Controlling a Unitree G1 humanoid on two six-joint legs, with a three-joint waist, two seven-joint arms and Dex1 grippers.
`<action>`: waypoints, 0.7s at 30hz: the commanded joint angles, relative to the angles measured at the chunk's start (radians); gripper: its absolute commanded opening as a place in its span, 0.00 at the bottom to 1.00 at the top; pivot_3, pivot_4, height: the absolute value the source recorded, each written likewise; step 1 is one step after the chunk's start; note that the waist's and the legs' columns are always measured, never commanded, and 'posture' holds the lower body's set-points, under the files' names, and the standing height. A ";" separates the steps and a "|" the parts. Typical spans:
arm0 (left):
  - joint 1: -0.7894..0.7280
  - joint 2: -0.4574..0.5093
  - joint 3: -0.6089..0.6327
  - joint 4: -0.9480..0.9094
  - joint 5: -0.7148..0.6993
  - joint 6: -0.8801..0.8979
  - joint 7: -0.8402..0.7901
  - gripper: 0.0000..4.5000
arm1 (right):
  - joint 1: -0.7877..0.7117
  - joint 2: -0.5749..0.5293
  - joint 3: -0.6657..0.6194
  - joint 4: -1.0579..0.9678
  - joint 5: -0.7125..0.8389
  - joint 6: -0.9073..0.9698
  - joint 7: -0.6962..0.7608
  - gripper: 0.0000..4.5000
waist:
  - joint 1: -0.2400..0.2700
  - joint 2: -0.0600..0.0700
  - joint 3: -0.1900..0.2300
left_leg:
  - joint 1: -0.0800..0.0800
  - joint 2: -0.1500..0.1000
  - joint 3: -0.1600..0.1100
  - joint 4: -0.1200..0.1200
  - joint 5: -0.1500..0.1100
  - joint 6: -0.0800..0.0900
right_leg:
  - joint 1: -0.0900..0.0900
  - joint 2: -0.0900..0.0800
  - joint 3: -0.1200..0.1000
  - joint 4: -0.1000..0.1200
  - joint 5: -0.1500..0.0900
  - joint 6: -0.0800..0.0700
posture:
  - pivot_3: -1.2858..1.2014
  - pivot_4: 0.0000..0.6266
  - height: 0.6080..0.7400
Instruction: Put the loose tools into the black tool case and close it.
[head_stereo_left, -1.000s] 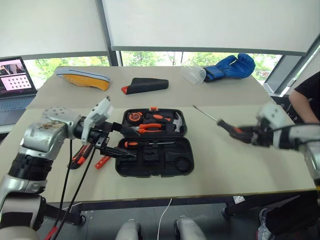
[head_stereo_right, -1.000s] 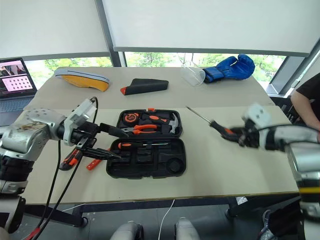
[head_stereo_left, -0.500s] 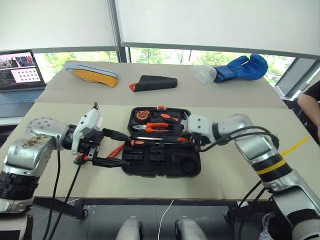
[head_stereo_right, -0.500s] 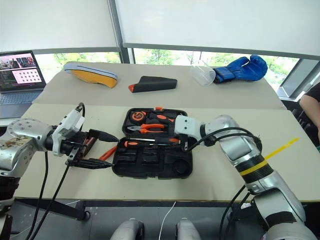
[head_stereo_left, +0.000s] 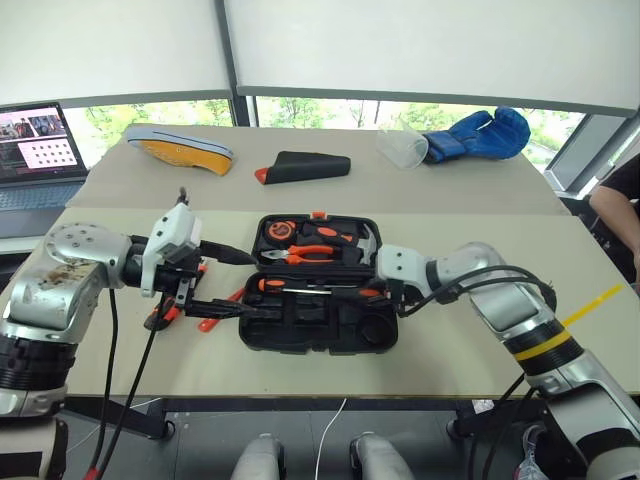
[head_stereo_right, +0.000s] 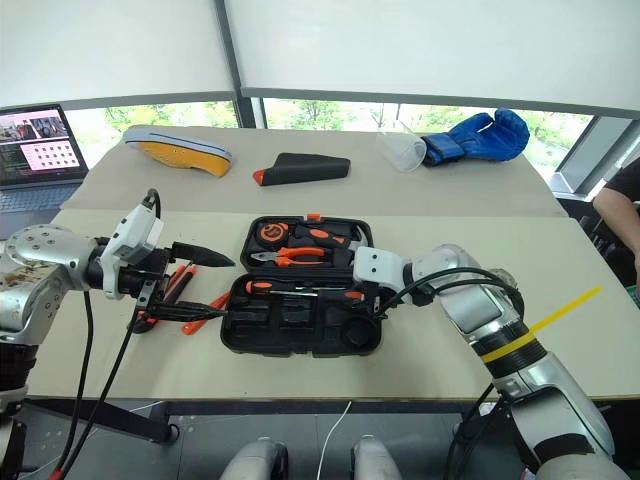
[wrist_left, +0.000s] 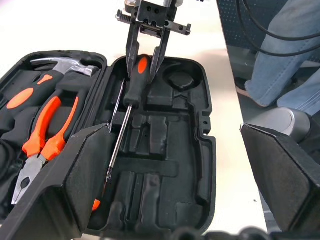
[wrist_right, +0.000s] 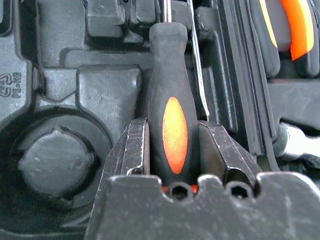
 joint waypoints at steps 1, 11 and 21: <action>-0.054 -0.004 -0.002 0.015 0.011 -0.027 -0.010 1.00 | 0.009 -0.019 -0.025 -0.031 0.011 -0.038 0.034 0.51 | 0.003 0.000 0.000 | 0.000 0.000 0.000 0.000 0.000 0.000 | 0.000 0.000 0.000 0.000 -0.001 0.001 | 0.52 0.24 0.95; -0.071 -0.025 -0.018 0.039 0.023 -0.040 -0.015 1.00 | -0.036 0.051 -0.096 -0.071 0.092 0.063 0.017 0.99 | -0.004 0.000 0.000 | 0.000 0.001 0.000 0.001 0.000 0.000 | 0.000 0.001 0.000 0.002 -0.003 0.004 | 0.52 0.24 0.95; -0.081 -0.036 -0.031 0.053 0.033 -0.039 -0.018 1.00 | -0.060 0.182 -0.066 0.005 0.071 0.108 -0.051 0.44 | -0.002 0.000 0.000 | 0.001 0.001 0.000 0.001 0.000 0.000 | 0.000 0.001 0.000 0.002 -0.003 0.004 | 0.52 0.24 0.95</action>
